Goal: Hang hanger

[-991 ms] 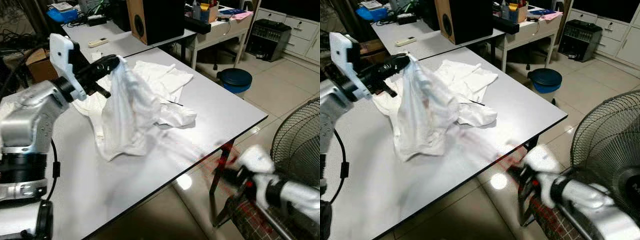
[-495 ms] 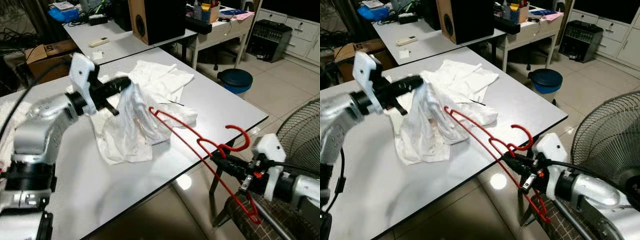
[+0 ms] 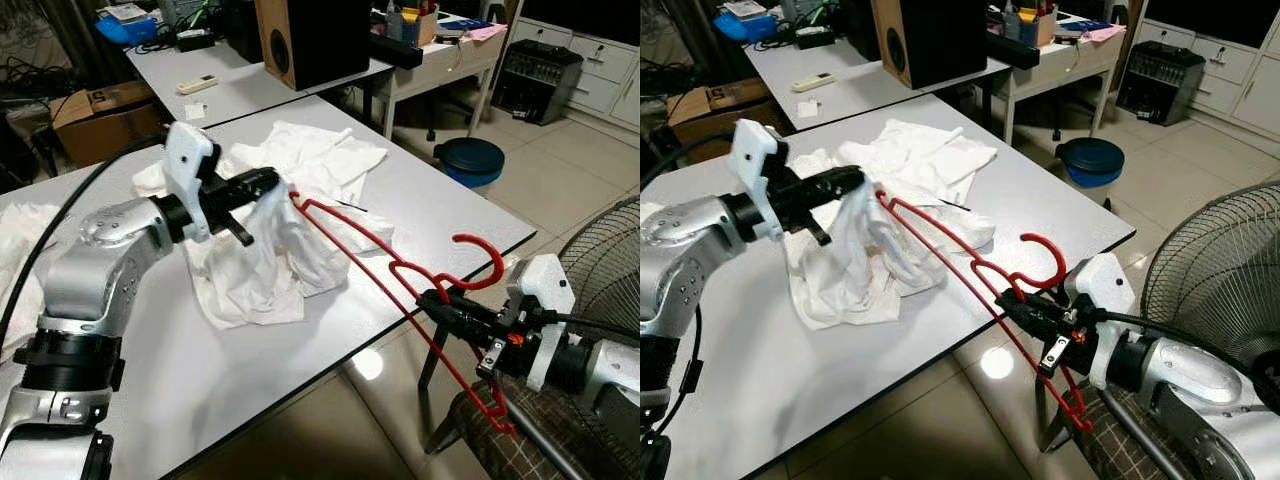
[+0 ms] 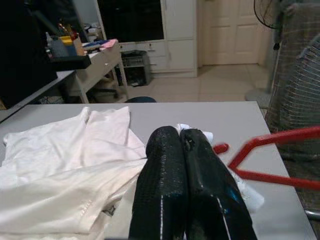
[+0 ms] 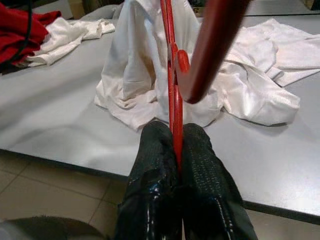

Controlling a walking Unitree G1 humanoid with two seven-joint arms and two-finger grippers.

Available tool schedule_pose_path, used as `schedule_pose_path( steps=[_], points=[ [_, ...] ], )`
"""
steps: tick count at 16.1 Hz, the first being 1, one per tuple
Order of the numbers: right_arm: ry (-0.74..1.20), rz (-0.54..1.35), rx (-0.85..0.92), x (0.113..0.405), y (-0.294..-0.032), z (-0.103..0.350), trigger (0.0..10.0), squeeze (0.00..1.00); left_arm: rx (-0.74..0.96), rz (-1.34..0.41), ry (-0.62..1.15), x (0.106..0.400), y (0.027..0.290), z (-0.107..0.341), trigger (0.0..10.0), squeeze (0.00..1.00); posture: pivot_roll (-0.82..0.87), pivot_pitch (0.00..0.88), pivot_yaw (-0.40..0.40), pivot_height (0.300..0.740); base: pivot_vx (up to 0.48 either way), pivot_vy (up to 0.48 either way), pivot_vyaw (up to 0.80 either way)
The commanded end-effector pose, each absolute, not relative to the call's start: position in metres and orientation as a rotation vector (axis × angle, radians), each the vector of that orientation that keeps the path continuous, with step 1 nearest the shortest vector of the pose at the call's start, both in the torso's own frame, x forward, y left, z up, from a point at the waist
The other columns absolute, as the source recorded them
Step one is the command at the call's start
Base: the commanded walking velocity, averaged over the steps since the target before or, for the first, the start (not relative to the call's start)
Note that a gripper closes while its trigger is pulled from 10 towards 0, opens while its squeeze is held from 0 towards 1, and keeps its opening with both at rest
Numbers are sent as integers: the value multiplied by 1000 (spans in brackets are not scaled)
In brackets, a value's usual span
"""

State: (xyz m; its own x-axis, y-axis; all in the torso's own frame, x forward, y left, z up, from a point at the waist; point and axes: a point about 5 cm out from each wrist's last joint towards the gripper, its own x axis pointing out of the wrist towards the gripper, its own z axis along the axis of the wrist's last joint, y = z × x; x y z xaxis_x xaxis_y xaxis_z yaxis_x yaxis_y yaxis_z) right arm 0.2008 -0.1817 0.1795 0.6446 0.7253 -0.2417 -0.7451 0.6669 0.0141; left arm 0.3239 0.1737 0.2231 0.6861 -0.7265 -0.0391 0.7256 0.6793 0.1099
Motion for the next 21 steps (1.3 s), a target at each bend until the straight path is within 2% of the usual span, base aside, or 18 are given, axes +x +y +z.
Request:
schedule_pose_path(
  steps=[1, 9, 14, 19, 21],
  points=[
    [224, 824, -105, 204, -182, 181, 10000, 0, 122, -820, 4, 322, 174, 221, 0, 0, -20, 0, 92, 740, 0, 0, 0],
    [227, 874, -136, 211, -168, 180, 10000, 0, 101, -807, 14, 321, 165, 216, 0, 0, -20, 0, 70, 740, 0, 0, 0],
    [274, 802, -142, 230, -161, 172, 10000, 0, 71, -923, -2, 305, 156, 225, 0, 0, -6, 0, 46, 740, 0, 0, 0],
    [404, 833, -134, 229, -150, 156, 10000, 0, 63, -940, -59, 300, 151, 245, 0, 0, 1, 0, 38, 740, 0, 0, 0],
    [473, 720, -76, 233, -155, 148, 10000, 0, 68, -961, -60, 297, 148, 248, 0, 0, -1, 0, 38, 740, 0, 0, 0]
  ],
)
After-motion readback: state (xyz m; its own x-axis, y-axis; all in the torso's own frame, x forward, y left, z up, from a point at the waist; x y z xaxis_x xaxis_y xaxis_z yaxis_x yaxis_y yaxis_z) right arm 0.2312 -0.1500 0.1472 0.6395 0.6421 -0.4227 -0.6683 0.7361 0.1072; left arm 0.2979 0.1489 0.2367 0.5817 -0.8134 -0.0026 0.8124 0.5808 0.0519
